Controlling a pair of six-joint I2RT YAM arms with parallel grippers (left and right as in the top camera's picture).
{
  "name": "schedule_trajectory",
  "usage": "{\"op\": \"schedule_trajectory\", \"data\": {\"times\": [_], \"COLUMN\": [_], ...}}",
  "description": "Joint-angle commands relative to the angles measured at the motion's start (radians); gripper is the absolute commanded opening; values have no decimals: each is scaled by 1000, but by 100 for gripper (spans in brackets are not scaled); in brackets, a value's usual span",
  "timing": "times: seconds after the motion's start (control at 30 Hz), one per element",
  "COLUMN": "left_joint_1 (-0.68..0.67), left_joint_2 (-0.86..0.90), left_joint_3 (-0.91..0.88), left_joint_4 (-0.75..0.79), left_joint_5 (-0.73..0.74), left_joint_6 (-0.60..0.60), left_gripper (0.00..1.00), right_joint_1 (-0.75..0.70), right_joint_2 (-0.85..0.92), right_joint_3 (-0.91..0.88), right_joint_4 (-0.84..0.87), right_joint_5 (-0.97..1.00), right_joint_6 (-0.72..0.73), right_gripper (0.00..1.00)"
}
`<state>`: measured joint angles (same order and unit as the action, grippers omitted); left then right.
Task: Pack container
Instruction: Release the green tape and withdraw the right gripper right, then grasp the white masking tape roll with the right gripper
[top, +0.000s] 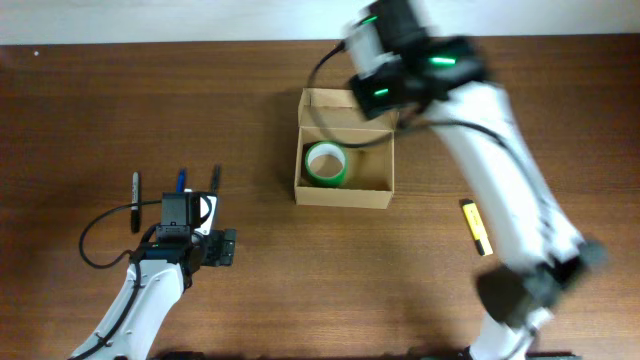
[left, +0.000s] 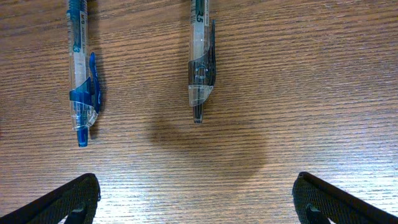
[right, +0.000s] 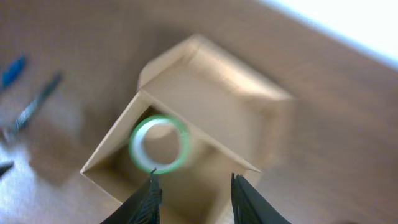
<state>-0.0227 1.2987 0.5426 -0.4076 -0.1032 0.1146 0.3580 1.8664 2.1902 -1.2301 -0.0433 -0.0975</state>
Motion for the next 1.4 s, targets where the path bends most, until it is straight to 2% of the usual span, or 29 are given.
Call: {"op": "schedule_trajectory", "data": {"times": [0.0, 0.13, 0.2, 0.3, 0.43, 0.67, 0.93, 1.37], "left_joint_1": [5, 5, 5, 5, 5, 5, 5, 5], "left_joint_2": [6, 6, 6, 6, 6, 6, 6, 6], "left_joint_3": [12, 12, 12, 12, 12, 12, 12, 12], "left_joint_4": [-1, -1, -1, -1, -1, -1, -1, -1], "left_joint_5": [13, 13, 13, 13, 13, 13, 13, 13], "left_joint_6": [-9, -9, -9, -9, -9, -9, -9, -9], "left_gripper": [99, 99, 99, 99, 99, 99, 99, 99], "right_joint_1": [-150, -365, -457, -561, -631, -711, -800, -808], "right_joint_2": [-156, -306, -340, -326, -246, -70, 37, 177], "right_joint_3": [-80, -323, -442, -584, -710, -728, -728, -728], "right_joint_4": [25, 145, 187, 196, 203, 200, 230, 324], "right_joint_5": [59, 56, 55, 48, 45, 45, 6, -58], "right_joint_6": [6, 87, 142, 252, 298, 298, 320, 321], "right_gripper": [39, 42, 48, 48, 47, 47, 47, 47]}}
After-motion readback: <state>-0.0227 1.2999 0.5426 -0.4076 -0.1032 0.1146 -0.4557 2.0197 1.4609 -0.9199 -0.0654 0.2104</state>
